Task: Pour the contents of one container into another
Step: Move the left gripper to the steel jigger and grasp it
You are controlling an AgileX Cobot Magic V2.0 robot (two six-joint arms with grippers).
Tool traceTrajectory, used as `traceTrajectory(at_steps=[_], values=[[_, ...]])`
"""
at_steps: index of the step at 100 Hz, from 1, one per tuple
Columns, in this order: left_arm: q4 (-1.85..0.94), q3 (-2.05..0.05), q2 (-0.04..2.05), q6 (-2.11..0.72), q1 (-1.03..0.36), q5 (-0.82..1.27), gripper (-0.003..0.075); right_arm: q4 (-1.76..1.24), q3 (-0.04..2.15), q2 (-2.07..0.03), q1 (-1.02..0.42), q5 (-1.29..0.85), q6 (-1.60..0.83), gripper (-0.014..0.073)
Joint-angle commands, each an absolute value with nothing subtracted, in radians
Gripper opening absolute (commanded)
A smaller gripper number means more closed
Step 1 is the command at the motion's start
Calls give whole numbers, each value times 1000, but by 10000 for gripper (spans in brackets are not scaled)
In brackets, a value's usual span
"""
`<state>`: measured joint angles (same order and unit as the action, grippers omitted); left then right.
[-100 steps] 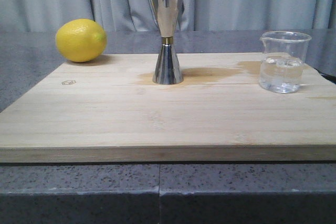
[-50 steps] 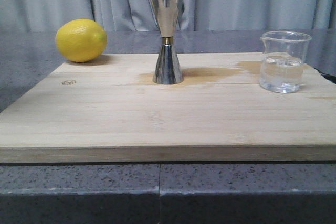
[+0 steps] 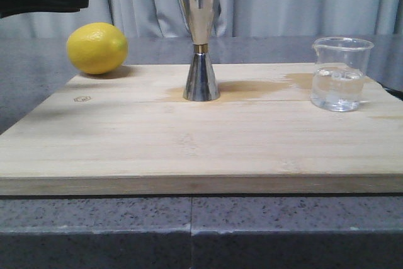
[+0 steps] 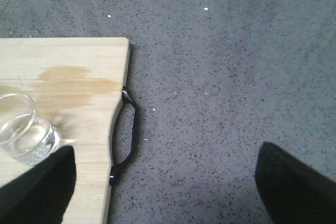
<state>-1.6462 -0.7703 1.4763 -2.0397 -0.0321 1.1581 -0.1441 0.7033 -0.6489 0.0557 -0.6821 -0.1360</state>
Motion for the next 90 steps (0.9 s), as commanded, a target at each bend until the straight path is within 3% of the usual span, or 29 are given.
traceTrajectory(at_steps=[1, 35, 90], values=[[-1737, -801, 1475, -2091, -47, 1269, 433, -148, 739, -655, 61, -615, -149, 628], [-1852, -806, 1565, -2262, -171, 1269, 433, -148, 739, -655, 61, -589, -149, 628], [-1852, -972, 1757, -2289, -339, 1269, 433, -148, 739, -655, 61, -598, -149, 628]])
